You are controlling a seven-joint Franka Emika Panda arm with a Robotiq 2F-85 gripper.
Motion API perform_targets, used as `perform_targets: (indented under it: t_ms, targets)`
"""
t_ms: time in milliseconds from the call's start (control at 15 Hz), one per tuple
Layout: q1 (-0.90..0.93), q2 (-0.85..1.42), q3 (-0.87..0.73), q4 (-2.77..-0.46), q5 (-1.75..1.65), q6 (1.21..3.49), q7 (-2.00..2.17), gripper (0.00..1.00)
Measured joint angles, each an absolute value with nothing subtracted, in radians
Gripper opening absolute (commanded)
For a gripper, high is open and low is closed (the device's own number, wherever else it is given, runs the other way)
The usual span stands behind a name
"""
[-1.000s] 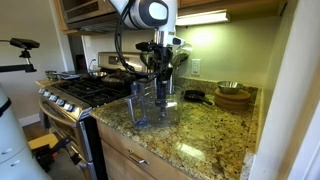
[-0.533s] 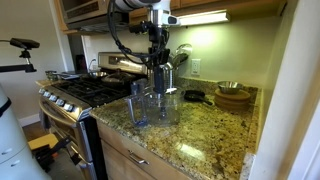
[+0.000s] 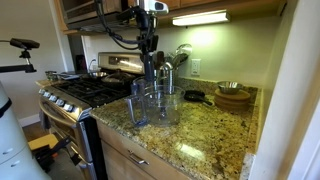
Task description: Remove the black object out of the jar
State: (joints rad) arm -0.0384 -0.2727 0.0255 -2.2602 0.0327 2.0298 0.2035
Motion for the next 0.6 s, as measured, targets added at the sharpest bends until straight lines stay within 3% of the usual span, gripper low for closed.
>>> perform_targets:
  t_ms: [600]
  targets:
    - [0.042,-0.369,0.156,-2.384,0.091,2.030,0.350,0.19]
